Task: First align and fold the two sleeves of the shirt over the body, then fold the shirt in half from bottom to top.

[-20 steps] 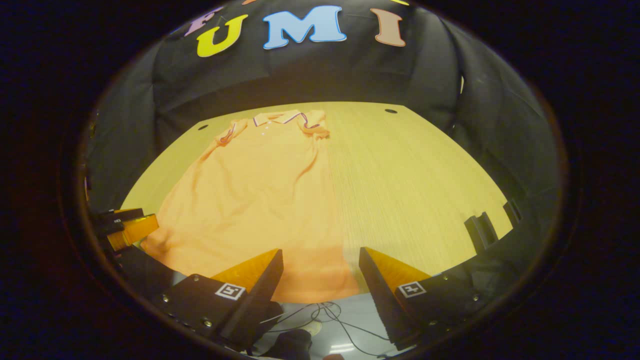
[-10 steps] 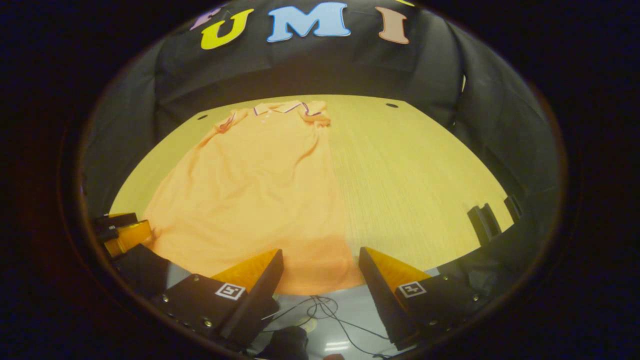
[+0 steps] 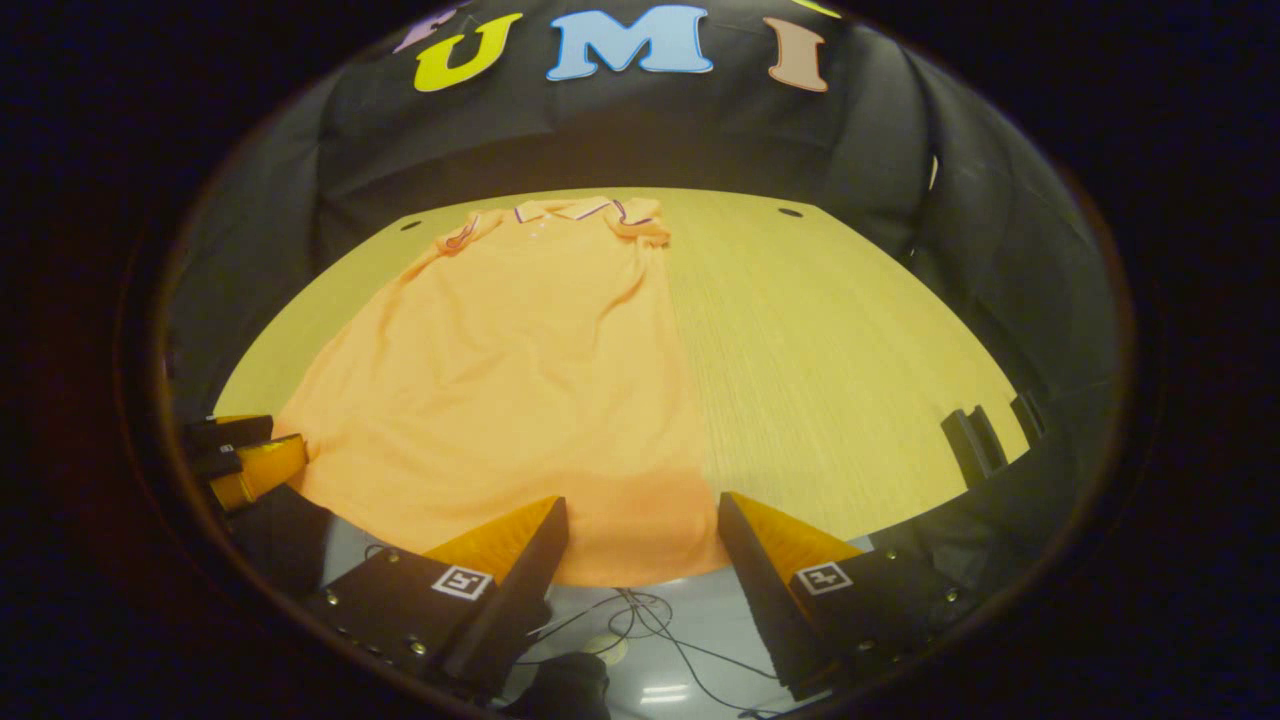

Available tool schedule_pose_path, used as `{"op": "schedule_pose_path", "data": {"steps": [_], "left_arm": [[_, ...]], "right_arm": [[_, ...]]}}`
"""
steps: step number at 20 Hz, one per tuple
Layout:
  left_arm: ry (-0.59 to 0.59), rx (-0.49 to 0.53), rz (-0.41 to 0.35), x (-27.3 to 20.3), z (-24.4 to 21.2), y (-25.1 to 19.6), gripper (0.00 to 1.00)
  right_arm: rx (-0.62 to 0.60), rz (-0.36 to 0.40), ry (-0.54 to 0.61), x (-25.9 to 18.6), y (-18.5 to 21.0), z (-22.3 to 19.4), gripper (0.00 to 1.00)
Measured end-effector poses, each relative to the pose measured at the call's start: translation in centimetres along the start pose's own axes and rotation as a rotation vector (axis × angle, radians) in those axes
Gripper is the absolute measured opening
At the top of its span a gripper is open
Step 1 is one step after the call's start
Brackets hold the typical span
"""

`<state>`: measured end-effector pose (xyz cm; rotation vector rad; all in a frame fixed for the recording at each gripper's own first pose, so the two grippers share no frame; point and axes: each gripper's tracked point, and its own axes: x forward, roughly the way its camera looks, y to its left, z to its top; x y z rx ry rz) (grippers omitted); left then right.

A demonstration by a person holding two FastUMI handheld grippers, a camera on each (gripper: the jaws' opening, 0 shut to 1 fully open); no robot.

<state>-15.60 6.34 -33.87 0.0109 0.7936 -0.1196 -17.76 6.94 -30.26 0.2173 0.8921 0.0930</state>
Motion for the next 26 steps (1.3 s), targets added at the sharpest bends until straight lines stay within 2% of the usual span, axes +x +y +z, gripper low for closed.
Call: {"op": "schedule_pose_path", "data": {"steps": [1, 2, 3, 4, 5, 6, 7, 8, 9, 10, 11, 12, 19, 24, 25, 26], "left_arm": [[-0.003, 0.003, -0.004, 0.1, 0.1, -0.4, 0.94], [-0.003, 0.005, -0.004, 0.2, 0.0, -0.4, 0.8], [-0.003, 0.012, -0.012, 0.3, 0.2, -0.8, 0.75], [-0.005, 0.014, -0.009, 0.4, 0.2, -0.8, 0.6], [-0.007, 0.009, -0.008, 0.6, 0.4, -0.9, 0.47], [-0.01, 0.003, -0.006, 0.8, 0.5, -0.9, 0.34], [-0.01, -0.007, -0.002, 0.8, 0.6, -1.0, 0.21], [-0.008, -0.007, -0.003, 0.9, 0.6, -1.0, 0.14], [-0.011, -0.003, 0.008, 0.9, 0.8, -0.8, 0.14], [-0.004, -0.016, 0.012, 1.0, 0.7, -0.9, 0.06], [0.003, -0.024, 0.016, 0.9, 0.8, -0.9, 0.06], [0.007, -0.034, 0.023, 0.8, 1.0, -0.8, 0.06], [-0.057, -0.076, 0.044, -0.6, 5.5, -0.7, 0.06], [-0.144, -0.09, 0.022, -0.9, 11.8, 0.3, 0.06], [-0.16, -0.086, 0.019, -0.7, 13.2, 0.5, 0.06], [-0.168, -0.081, 0.013, -0.4, 14.3, 0.7, 0.06]], "right_arm": [[0.002, 0.001, -0.007, 0.2, 0.1, 0.1, 0.88], [0.01, 0.013, -0.002, 0.1, 0.3, 0.1, 0.66], [0.027, 0.018, -0.003, 0.1, 0.5, 0.1, 0.59], [0.034, 0.016, -0.001, 0.2, 0.5, 0.1, 0.47], [0.026, 0.019, 0.0, 0.2, 0.6, 0.1, 0.44], [0.018, 0.037, -0.004, 0.4, 0.9, 0.2, 0.47], [0.059, 0.052, -0.011, 0.2, 1.0, 0.2, 0.28], [0.064, 0.065, 0.002, 0.2, 1.3, 0.0, 0.1], [0.053, 0.073, 0.005, 0.2, 1.2, 0.3, 0.13], [0.072, 0.095, 0.018, 0.5, 1.2, 0.2, 0.02], [0.08, 0.12, 0.03, 0.1, 1.4, 0.4, 0.05], [0.091, 0.133, 0.022, -0.2, 1.3, 0.8, 0.02], [0.112, 0.19, -0.085, -2.9, 1.8, 6.5, 0.02], [0.118, 0.17, -0.152, -3.2, 2.1, 11.6, 0.02], [0.121, 0.169, -0.16, -3.1, 2.3, 12.6, 0.06], [0.124, 0.163, -0.167, -2.9, 2.2, 13.6, 0.02]]}}
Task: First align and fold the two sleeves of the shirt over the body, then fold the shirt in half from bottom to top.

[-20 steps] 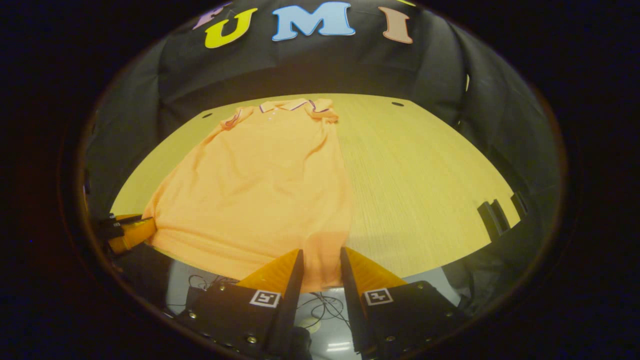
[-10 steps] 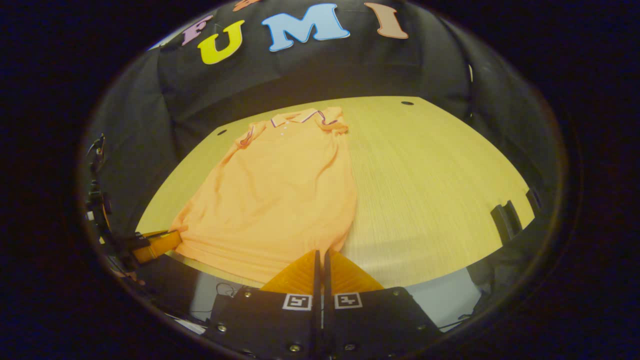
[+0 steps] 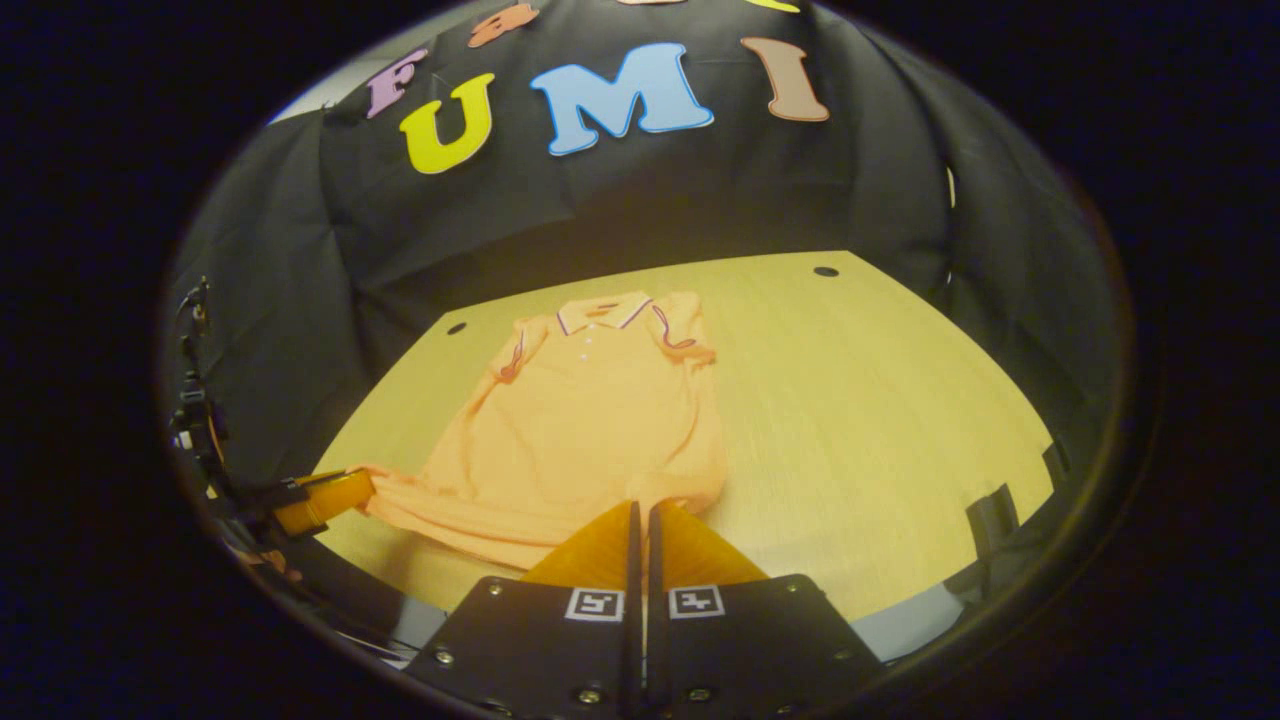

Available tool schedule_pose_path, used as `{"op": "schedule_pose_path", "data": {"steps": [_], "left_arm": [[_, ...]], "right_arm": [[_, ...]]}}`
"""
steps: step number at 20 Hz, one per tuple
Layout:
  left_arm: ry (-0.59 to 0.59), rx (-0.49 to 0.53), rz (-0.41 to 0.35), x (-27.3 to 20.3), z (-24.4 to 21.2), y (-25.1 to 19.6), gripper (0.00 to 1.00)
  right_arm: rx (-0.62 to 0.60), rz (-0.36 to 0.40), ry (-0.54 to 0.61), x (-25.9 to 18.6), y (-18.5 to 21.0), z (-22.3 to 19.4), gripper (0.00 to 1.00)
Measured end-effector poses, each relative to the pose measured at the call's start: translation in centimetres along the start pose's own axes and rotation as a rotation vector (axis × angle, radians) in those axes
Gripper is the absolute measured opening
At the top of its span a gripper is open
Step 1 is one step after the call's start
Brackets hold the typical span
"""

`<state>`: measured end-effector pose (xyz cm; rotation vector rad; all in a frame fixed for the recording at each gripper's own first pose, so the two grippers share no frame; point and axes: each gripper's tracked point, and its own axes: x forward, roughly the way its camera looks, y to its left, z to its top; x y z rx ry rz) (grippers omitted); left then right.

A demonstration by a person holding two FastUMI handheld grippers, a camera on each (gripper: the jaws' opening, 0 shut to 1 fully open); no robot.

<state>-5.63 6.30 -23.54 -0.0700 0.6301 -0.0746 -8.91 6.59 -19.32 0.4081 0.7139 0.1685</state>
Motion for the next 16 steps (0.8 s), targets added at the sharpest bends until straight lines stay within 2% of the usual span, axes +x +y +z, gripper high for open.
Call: {"op": "schedule_pose_path", "data": {"steps": [6, 7, 8, 16], "left_arm": [[-0.042, -0.015, -0.053, 3.9, 6.1, 0.4, 0.06], [-0.046, -0.019, -0.062, 4.7, 7.0, 0.5, 0.06], [-0.049, -0.026, -0.068, 5.5, 7.8, 0.6, 0.06], [-0.035, -0.039, -0.139, 13.2, 13.6, 1.4, 0.06]], "right_arm": [[0.019, -0.046, -0.065, 3.0, 0.2, 6.3, 0.02], [0.021, -0.054, -0.074, 3.6, 0.2, 7.3, 0.06], [0.024, -0.058, -0.08, 4.3, 0.3, 8.3, 0.02], [0.041, -0.131, -0.094, 9.8, 0.5, 14.7, 0.02]]}}
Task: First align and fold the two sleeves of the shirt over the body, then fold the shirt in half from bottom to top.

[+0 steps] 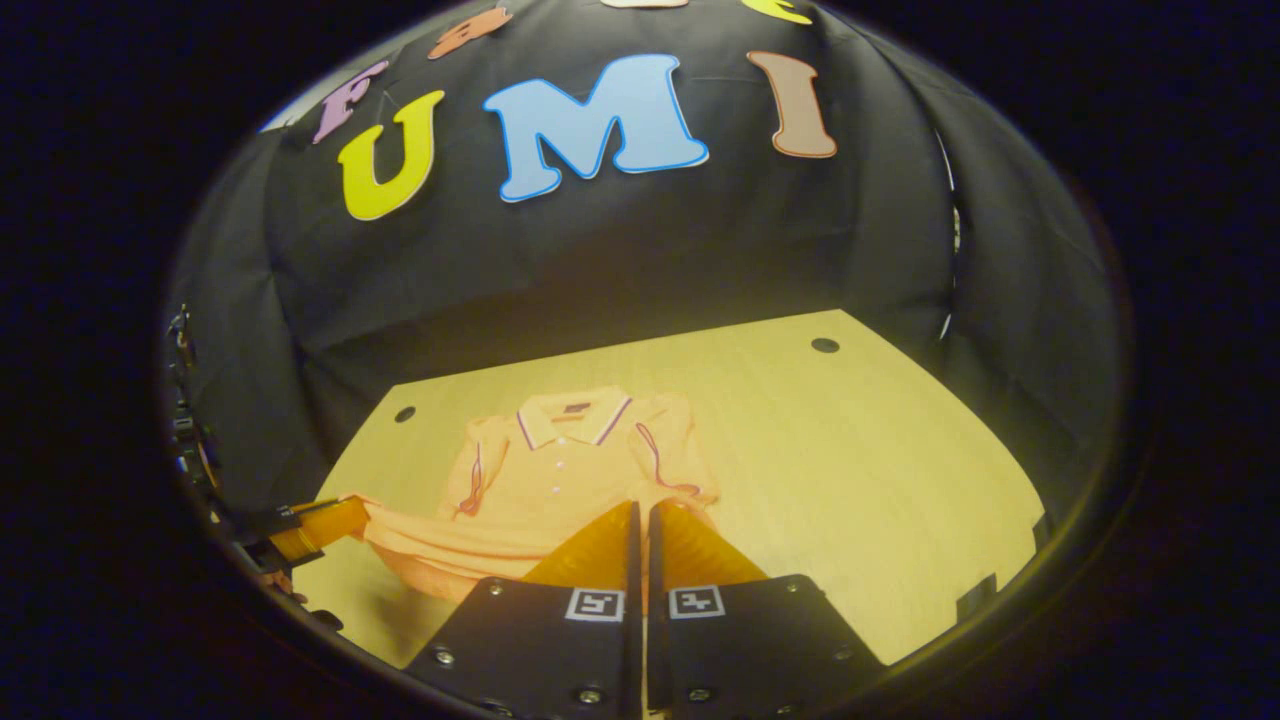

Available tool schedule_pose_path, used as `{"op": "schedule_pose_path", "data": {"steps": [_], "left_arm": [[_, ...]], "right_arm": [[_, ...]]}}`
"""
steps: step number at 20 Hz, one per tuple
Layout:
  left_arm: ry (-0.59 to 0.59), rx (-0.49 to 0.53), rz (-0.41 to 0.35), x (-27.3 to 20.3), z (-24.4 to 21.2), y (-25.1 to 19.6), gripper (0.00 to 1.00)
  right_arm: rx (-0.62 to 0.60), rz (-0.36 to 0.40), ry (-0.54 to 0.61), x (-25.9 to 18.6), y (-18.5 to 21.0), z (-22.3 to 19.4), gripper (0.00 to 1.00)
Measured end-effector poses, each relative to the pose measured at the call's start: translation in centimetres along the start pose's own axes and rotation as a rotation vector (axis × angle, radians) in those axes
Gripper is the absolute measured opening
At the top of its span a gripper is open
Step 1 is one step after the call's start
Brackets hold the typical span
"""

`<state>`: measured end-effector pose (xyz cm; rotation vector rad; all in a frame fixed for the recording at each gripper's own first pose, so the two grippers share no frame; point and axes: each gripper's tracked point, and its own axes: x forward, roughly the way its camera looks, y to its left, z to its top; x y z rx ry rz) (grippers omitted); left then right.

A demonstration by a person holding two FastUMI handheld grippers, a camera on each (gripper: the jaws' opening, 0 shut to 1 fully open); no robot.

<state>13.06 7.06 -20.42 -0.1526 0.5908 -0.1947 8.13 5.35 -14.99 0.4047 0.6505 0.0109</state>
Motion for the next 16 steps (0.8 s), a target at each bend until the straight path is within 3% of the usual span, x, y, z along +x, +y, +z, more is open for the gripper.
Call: {"op": "schedule_pose_path", "data": {"steps": [6, 12, 16], "left_arm": [[0.001, 0.017, -0.031, 6.2, 3.5, 0.9, 0.06], [-0.06, 0.048, -0.013, 11.6, 7.2, 1.8, 0.06], [-0.086, 0.01, -0.001, 14.9, 9.0, 2.3, 0.07]], "right_arm": [[0.013, -0.038, -0.002, 5.0, 0.4, 3.4, 0.02], [0.001, -0.024, 0.003, 10.0, 0.5, 6.5, 0.02], [-0.004, -0.028, -0.008, 13.2, 0.3, 8.6, 0.02]]}}
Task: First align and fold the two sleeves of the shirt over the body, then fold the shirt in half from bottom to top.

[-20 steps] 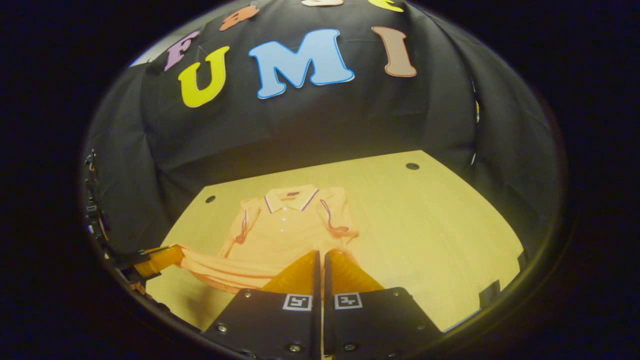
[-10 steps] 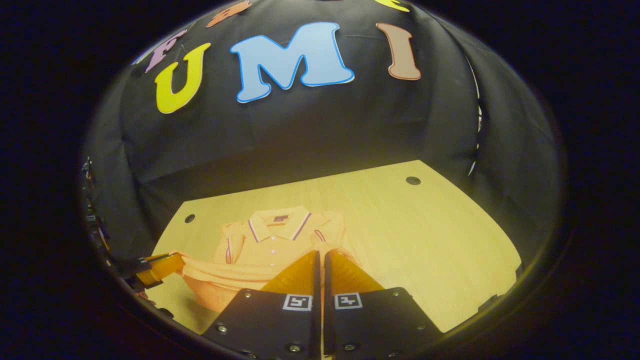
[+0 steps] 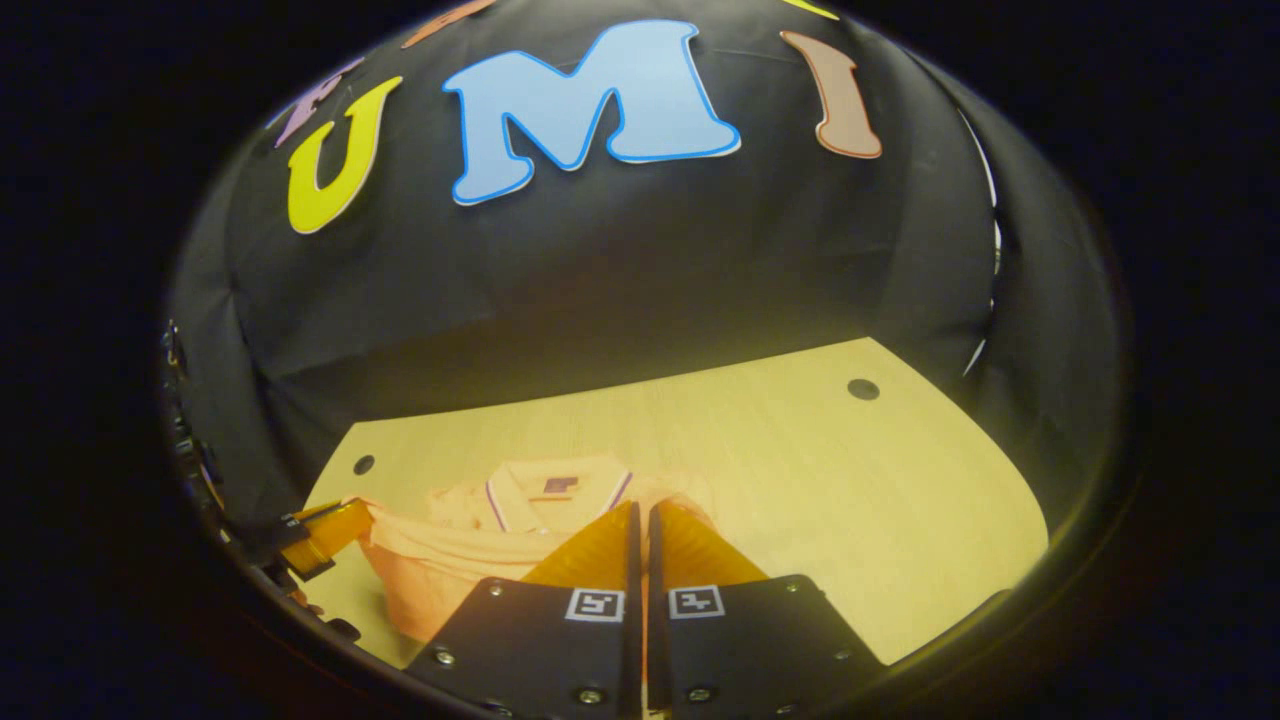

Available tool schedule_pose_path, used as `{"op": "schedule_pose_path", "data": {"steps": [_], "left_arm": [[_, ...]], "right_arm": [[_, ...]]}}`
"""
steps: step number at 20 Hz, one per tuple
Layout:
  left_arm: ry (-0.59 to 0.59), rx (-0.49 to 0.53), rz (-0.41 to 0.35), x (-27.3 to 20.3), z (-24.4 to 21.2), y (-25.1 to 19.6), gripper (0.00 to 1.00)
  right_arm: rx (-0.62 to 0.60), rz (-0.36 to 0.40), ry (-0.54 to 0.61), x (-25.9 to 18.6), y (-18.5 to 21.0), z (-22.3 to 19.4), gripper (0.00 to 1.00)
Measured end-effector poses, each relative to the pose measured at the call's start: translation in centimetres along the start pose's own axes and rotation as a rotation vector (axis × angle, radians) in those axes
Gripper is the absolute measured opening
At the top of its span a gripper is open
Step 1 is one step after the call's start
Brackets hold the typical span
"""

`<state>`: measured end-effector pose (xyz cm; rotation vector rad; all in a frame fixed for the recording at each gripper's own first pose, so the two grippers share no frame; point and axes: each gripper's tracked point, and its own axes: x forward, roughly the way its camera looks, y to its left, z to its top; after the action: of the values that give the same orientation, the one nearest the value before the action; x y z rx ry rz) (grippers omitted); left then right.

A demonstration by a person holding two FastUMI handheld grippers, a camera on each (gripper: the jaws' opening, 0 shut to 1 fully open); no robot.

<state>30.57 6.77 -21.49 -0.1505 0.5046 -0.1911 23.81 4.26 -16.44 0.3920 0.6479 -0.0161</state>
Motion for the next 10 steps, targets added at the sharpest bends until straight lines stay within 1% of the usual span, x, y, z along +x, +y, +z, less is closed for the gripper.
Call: {"op": "schedule_pose_path", "data": {"steps": [2, 5, 7, 8, 10], "left_arm": [[-0.014, 0.0, 0.009, 1.7, 0.6, 0.3, 0.06], [-0.051, 0.044, 0.033, 4.1, 1.7, 0.8, 0.06], [-0.067, 0.076, 0.039, 5.4, 2.0, 0.7, 0.06], [-0.074, 0.093, 0.051, 6.1, 2.0, 0.9, 0.06], [-0.094, 0.109, 0.062, 7.3, 2.2, 1.0, 0.06]], "right_arm": [[-0.002, 0.003, -0.005, 1.7, -0.1, 0.8, 0.02], [0.008, 0.0, -0.006, 4.6, 0.0, 1.6, 0.02], [0.008, -0.022, 0.005, 6.6, -0.2, 1.4, 0.02], [0.003, -0.029, 0.008, 7.2, 0.5, 0.9, 0.02], [-0.019, -0.049, 0.009, 8.9, -0.2, 0.9, 0.02]]}}
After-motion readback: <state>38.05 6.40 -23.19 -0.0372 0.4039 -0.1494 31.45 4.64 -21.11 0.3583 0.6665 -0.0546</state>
